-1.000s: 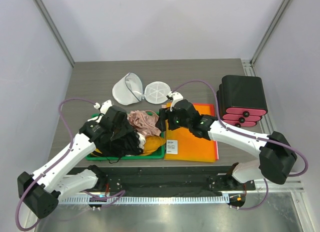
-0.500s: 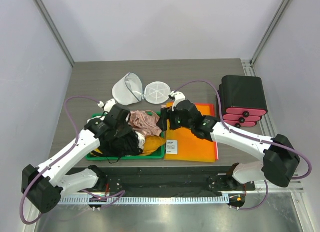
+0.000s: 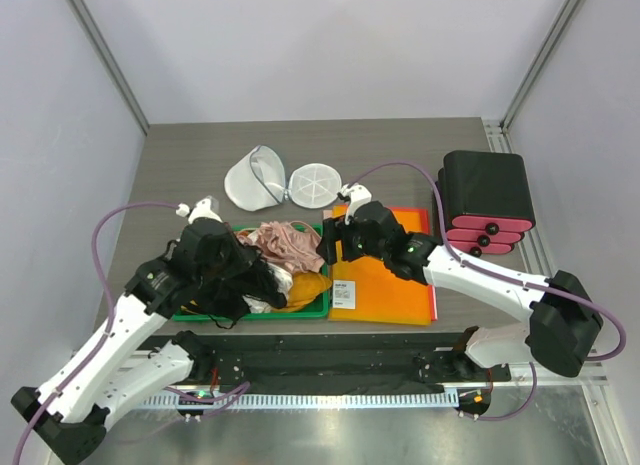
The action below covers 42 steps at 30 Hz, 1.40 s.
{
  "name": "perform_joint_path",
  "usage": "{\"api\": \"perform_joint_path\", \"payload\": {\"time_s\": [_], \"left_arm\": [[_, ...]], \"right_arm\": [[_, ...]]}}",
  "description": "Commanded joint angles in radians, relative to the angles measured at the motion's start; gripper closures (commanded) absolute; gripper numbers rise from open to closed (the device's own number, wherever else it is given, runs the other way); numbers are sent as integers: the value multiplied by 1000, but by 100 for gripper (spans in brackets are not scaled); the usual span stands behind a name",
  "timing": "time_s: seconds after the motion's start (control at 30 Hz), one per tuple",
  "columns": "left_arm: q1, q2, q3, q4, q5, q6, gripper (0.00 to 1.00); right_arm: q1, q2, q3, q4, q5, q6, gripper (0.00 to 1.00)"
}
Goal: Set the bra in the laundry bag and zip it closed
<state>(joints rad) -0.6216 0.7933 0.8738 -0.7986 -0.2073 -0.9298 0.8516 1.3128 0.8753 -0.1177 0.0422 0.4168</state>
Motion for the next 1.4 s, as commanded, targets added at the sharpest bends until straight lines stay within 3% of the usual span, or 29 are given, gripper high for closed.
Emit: {"api": "perform_joint_path", "payload": {"time_s": [0.0, 0.2, 0.4, 0.57, 0.83, 1.1, 1.37], "left_arm": [[-4, -68, 80, -4, 65, 52, 100], [-4, -114, 140, 21, 104, 74, 100], [-4, -95, 226, 27, 138, 144, 100], [-4, -69, 303, 39, 125, 218, 100], [-4, 4, 419, 53, 144, 263, 100], [-4, 56, 508, 36, 99, 302, 100], [-4, 115, 582, 19, 115, 342, 100]], "right_arm": [[7, -55, 37, 19, -66, -84, 22], [41, -75, 60, 108, -330, -199, 16], [141, -4, 157, 112, -429, -259, 14], [159, 20, 200, 102, -358, -292, 14], [159, 0, 254, 105, -375, -236, 14], [159, -52, 346, 26, -285, -190, 26], [164, 54, 490, 1, -295, -171, 13]]}}
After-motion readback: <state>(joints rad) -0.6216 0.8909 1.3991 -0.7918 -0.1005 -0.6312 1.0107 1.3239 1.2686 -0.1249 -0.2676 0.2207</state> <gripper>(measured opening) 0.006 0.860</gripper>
